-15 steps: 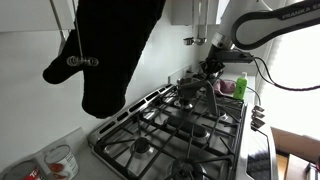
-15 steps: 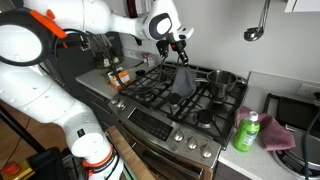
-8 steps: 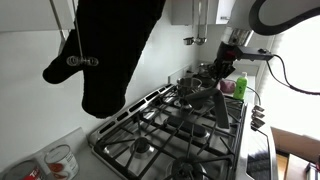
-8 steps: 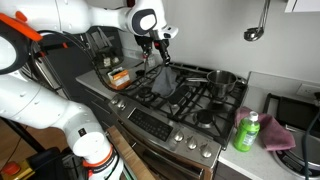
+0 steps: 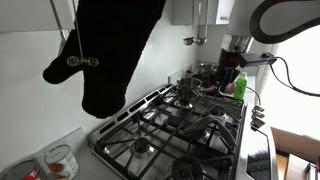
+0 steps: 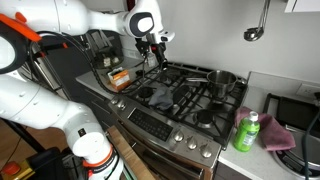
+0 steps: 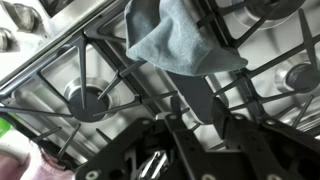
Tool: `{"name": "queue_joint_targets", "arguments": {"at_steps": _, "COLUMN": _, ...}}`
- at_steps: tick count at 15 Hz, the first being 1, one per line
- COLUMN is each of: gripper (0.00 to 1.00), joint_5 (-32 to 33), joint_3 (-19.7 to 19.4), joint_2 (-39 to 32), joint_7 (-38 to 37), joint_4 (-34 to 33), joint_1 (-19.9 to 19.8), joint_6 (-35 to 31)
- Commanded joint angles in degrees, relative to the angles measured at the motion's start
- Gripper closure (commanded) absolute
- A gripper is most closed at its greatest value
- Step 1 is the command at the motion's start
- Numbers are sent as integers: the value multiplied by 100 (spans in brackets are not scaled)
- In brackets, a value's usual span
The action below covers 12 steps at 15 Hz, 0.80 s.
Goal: Pick up the gray towel from the stove and use it to move the pot from the front right stove plate onto the rear right stove plate before putting it down on the stove
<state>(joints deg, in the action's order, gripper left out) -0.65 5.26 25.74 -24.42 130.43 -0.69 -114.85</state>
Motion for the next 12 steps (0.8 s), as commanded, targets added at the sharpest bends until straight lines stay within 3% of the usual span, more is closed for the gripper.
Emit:
{"name": "queue_joint_targets", "arguments": {"at_steps": 1, "gripper": 31, "joint_5": 725, "joint_3": 122, "joint_2": 300, "joint_7": -178, "joint_4": 285, "joint_1": -352, "joint_6": -640}}
{"name": "queue_joint_targets", "arguments": {"at_steps": 5, "gripper": 1, "joint_5": 1784, "joint_3": 258, "joint_2": 452, "joint_7": -650, "joint_4": 287, "joint_1": -841, "joint_6": -1064}}
{"name": "queue_joint_targets", "arguments": {"at_steps": 9, "gripper": 0, "joint_5": 2430, "joint_3": 347, "joint_2": 495, "joint_7": -1292, "joint_4": 287, "joint_1": -1214, "joint_6": -1208}}
{"name": "queue_joint_targets", "arguments": {"at_steps": 10, "gripper": 0, "joint_5": 2153, "joint_3": 217, "joint_2": 345, "joint_7": -941, "joint_4": 61, "joint_1": -1008, "joint_6": -1016}}
{"name": "queue_joint_targets", "arguments": {"at_steps": 12, "gripper": 0, "joint_5": 2296, "joint_3": 242, "joint_2": 351, "joint_7": -1105, "joint_4": 69, "joint_1": -1091, "joint_6": -1048}}
